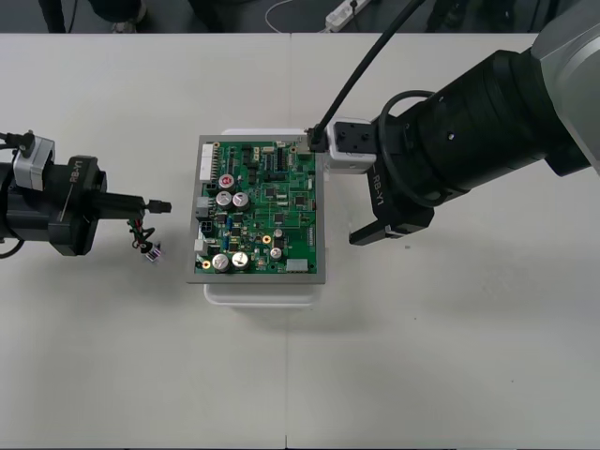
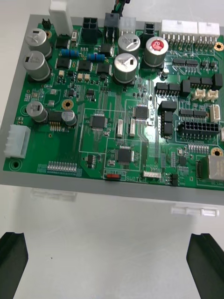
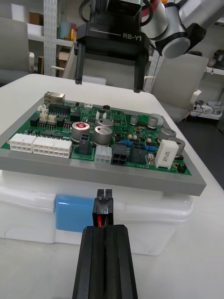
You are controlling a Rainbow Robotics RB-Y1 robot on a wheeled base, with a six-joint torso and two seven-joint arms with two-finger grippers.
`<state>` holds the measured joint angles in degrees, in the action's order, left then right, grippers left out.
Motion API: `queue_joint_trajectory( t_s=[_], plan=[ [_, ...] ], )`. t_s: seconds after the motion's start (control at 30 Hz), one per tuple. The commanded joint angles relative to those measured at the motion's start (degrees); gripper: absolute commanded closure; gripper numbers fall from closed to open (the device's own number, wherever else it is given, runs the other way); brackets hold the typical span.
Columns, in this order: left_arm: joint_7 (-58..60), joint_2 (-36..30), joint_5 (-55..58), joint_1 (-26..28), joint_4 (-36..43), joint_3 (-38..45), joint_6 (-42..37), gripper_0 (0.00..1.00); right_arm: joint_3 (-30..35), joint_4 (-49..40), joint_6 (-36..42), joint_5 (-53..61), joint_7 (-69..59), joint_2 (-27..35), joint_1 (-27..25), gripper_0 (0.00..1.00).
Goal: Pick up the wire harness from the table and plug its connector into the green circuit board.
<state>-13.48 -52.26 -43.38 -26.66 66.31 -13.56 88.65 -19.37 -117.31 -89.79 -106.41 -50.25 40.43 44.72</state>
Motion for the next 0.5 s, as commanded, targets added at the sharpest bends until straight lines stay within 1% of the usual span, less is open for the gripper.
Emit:
queue_joint_trajectory(
  t_s=[0.03,0.23,0.5],
  plan=[
    [-3.3,-2.9,2.1,0.0,2.4,-1.0,1.3,1.00,1.9,-1.5,-0.2,-0.7,-1.9,-1.8,-1.1,0.00],
    [-3.0,-2.9,2.1,-0.1,3.0,-1.3,1.3,1.00,1.9,-2.7,-0.2,-1.5,-6.4,-3.0,-2.0,0.00],
    [-2.8,-2.3,2.1,-0.3,3.4,-1.4,1.3,1.00,1.9,-3.1,-0.2,-3.2,-7.7,-3.3,-2.6,0.00]
  ],
)
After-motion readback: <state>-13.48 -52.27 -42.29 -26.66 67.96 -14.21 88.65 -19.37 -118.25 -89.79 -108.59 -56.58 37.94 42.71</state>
